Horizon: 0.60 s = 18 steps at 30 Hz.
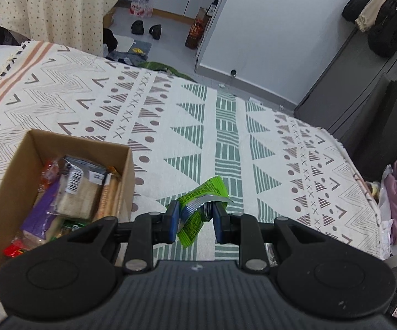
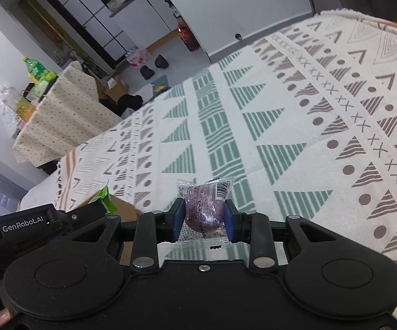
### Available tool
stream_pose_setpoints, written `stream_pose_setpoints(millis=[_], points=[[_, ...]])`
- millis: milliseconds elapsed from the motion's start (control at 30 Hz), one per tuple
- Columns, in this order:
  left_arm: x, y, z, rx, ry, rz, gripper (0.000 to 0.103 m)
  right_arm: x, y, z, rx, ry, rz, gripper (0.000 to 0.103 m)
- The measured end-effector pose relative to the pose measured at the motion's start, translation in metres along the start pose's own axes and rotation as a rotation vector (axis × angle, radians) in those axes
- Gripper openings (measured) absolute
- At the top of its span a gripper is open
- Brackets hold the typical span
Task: Organize snacks
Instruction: 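Carry the green candy and purple packet over the cardboard box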
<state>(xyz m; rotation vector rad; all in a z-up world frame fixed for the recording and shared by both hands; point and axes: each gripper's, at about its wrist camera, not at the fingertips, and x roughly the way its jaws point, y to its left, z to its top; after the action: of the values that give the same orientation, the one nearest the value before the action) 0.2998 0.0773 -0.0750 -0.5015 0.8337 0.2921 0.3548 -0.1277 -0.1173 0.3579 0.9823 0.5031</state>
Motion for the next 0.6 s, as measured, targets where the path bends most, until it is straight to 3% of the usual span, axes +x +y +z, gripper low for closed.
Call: stream_pose_setpoints(millis=[600], points=[[-0.053, 0.031, -0.008, -0.053, -0.062, -0.016, 0.024, -0.034, 0.049, -0.02, -0.072, -0.054, 0.057, 0.03]])
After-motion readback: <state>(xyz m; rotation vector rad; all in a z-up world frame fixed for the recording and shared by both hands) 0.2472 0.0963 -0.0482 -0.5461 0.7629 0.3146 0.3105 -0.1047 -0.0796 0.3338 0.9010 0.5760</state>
